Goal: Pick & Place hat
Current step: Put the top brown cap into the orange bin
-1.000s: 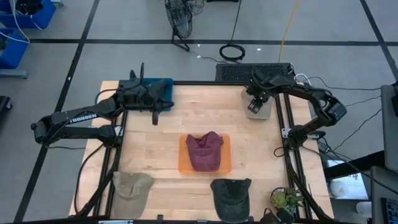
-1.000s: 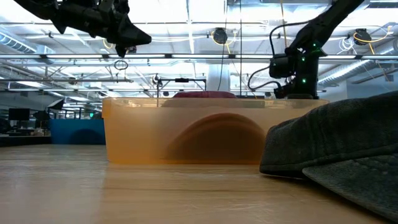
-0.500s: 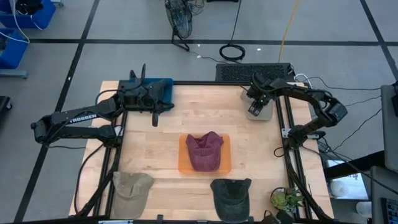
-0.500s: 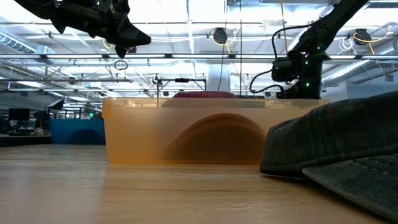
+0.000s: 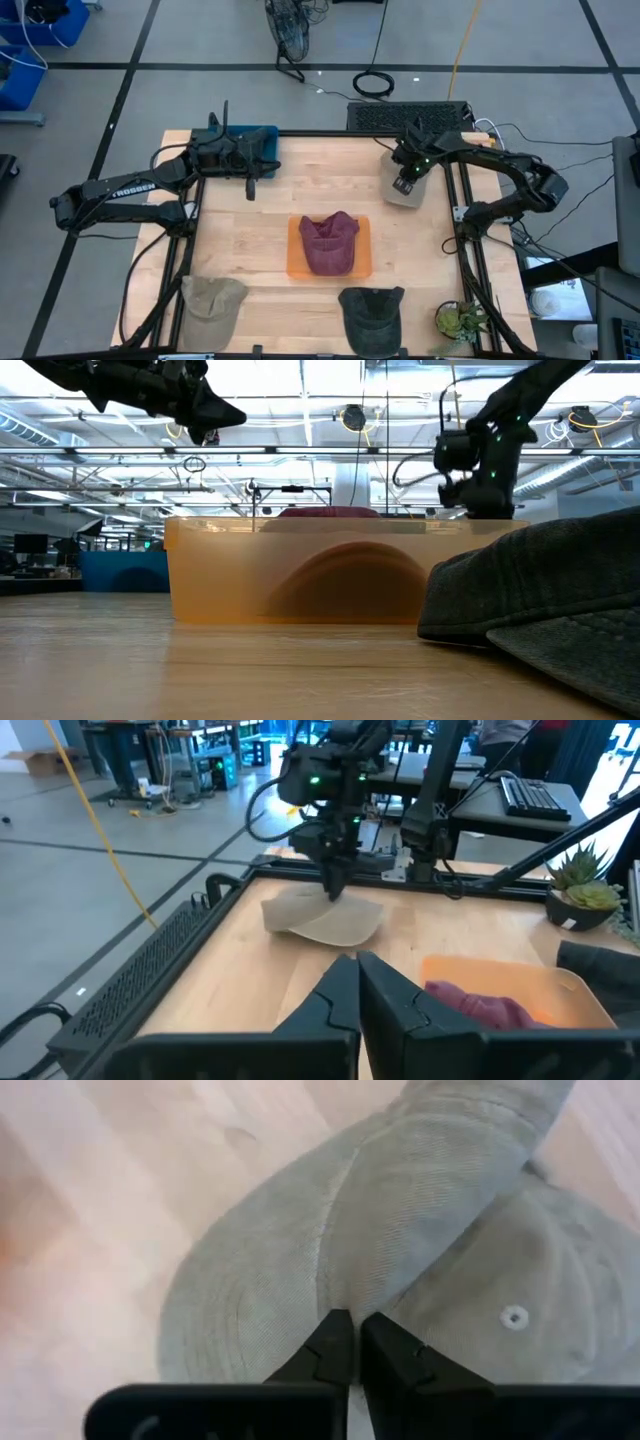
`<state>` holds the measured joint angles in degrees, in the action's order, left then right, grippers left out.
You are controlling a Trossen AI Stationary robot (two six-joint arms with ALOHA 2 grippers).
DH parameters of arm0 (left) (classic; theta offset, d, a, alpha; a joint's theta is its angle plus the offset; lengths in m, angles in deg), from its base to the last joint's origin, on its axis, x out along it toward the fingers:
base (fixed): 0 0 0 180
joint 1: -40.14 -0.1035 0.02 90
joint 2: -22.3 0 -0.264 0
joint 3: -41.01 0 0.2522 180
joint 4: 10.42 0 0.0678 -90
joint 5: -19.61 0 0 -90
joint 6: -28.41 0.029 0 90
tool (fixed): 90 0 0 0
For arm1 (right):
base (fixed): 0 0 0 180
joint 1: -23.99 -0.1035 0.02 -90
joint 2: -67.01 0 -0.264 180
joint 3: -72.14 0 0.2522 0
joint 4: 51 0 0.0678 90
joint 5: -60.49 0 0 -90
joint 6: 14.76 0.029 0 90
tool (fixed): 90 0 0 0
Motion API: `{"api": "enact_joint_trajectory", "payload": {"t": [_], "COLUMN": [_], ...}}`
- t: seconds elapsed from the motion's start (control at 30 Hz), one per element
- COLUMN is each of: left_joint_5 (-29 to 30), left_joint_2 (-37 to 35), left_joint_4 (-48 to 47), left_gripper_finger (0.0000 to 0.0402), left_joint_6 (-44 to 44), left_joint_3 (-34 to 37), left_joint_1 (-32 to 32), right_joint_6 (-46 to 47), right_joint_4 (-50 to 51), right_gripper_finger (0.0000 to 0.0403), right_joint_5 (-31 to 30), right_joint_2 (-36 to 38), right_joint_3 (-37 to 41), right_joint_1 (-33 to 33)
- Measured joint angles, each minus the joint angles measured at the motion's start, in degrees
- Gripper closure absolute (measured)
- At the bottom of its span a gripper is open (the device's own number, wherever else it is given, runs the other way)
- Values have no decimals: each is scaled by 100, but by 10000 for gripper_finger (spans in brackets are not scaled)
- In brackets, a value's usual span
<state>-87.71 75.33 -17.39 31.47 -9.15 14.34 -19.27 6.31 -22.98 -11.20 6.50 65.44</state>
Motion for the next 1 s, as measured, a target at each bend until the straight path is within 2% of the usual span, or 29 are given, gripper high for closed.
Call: {"api": "enact_joint_trajectory", "payload": {"t": [0.3,0.47,0.57,0.77,0.9,1.0], "left_joint_5": [0,-3,-3,-7,-7,-11], "left_joint_2": [0,0,-2,0,-2,-1], "left_joint_4": [57,78,78,73,20,-19], "left_gripper_finger": [379,397,391,376,392,397], "left_joint_6": [5,-9,-17,-57,-56,-52], "left_joint_3": [0,0,0,0,0,0], "left_joint_1": [-2,-2,-2,-2,-4,-2], "right_joint_6": [1284,1277,1220,852,-178,-925], "right_joint_4": [-434,-999,-1410,-1917,-1929,-1776], "right_gripper_finger": [393,390,374,309,267,250], "right_joint_5": [568,546,545,363,248,259], "right_joint_2": [685,675,619,466,363,318], "right_joint_3": [-2,-2,-2,-11,-13,5], "right_joint_1": [-632,-862,-930,-933,-933,-933]}}
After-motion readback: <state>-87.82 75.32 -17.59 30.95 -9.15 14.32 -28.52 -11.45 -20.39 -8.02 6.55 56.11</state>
